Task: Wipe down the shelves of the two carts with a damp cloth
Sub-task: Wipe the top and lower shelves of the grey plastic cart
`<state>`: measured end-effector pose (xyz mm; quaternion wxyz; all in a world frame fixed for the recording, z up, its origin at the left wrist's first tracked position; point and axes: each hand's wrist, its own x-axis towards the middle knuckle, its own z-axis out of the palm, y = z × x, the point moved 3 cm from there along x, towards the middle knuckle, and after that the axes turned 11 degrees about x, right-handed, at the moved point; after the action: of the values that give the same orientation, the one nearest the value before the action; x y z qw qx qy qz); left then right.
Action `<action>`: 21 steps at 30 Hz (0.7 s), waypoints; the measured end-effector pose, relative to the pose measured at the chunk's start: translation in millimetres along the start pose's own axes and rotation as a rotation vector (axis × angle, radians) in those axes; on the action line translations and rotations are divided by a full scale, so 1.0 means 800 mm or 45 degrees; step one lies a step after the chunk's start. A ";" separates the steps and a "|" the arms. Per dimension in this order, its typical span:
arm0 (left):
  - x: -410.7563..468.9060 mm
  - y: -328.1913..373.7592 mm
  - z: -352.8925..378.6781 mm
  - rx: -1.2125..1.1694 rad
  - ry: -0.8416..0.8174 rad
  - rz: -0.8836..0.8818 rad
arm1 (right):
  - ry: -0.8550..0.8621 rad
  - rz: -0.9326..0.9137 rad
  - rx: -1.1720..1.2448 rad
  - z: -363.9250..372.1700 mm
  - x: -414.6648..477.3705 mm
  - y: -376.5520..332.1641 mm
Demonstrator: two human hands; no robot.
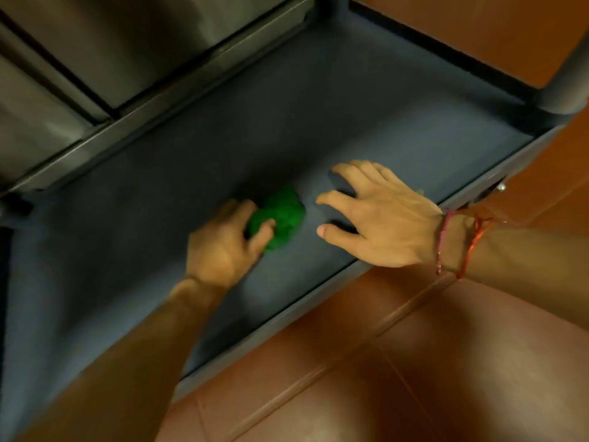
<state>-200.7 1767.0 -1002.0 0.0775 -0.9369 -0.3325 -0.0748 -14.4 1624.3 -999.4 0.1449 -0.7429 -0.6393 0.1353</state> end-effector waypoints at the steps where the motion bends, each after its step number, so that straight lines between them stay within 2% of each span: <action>1: 0.015 -0.014 0.004 0.034 -0.014 -0.121 | 0.033 0.021 0.020 0.000 -0.001 0.000; 4: 0.043 -0.036 0.011 -0.040 -0.081 -0.403 | 0.134 0.075 0.078 -0.001 -0.003 0.002; 7: 0.043 -0.025 0.006 -0.108 -0.112 -0.470 | 0.228 0.123 0.129 -0.001 -0.002 0.005; 9: 0.030 -0.003 -0.001 -0.026 -0.046 -0.296 | 0.282 0.172 0.140 0.001 0.001 0.006; 12: -0.003 0.040 -0.013 -0.128 0.018 0.152 | 0.306 0.224 0.161 -0.001 0.005 0.006; 14: -0.006 0.043 -0.011 -0.132 0.021 0.265 | 0.316 0.249 0.190 -0.003 0.007 0.007; 17: 0.023 0.016 0.001 -0.059 0.014 0.105 | 0.346 0.269 0.171 0.000 0.008 0.008; 21: 0.079 -0.048 0.017 0.020 0.014 -0.317 | 0.375 0.272 0.130 0.000 0.004 0.009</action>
<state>-175.7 1837.6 -999.8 0.0768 -0.8874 -0.4464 -0.0862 -7.2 1626.2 -1002.5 0.2592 -0.8101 -0.5209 0.0718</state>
